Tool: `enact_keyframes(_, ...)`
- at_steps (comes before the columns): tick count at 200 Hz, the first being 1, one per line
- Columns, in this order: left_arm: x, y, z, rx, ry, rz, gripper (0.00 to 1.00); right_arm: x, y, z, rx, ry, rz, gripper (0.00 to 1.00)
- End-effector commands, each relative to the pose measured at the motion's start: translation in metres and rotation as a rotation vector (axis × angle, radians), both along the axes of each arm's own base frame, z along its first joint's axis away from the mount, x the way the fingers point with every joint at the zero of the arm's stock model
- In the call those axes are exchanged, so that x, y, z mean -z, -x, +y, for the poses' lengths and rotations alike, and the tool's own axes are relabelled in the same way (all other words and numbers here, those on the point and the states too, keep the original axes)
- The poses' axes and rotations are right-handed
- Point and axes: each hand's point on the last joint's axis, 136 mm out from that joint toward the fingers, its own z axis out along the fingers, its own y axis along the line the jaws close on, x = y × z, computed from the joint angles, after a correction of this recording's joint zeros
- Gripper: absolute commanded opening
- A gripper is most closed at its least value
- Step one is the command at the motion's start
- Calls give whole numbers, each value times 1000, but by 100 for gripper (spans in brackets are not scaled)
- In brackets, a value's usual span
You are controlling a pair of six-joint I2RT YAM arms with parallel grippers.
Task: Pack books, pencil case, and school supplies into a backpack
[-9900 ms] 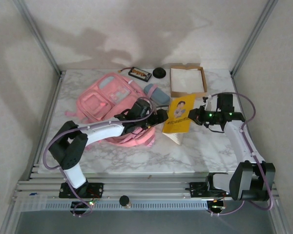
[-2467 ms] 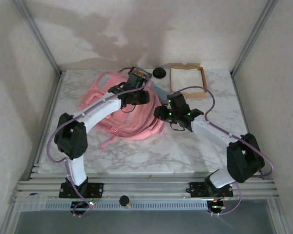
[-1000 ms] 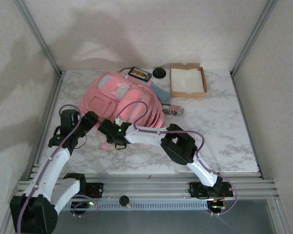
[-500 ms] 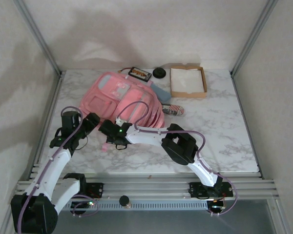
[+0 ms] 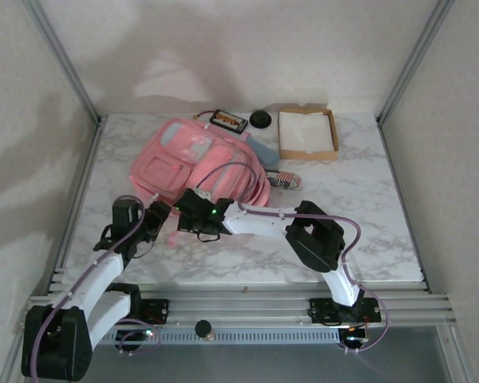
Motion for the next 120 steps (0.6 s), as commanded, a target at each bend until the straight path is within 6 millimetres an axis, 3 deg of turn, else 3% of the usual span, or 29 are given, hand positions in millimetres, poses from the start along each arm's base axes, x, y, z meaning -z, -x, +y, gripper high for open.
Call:
enact_keyframes(1, -10, -13, -10, -49, 85, -66, 66, -27, 8, 11, -66, -79, -21, 0)
enact_keyframes(25, -12, -25, -17, -50, 104, -91, 61, -27, 11, 13, -75, -85, -15, 0)
enact_keyframes(46, -2, -31, -26, -27, 100, -61, 55, -28, 11, 15, -83, -92, -15, 0)
enact_keyframes(76, 4, -42, -27, -51, 105, -56, 36, -27, 11, 10, -80, -76, -15, 0)
enact_keyframes(100, 9, -44, -15, -106, 56, -33, 6, -25, 13, 0, -59, -52, -10, 0)
enact_keyframes(110, 10, -44, -7, -131, 20, -26, 0, -25, 15, -7, -49, -43, -4, 0)
enact_keyframes(120, 13, -44, -2, -144, -5, -13, 0, -25, 17, -16, -30, -34, 1, 0)
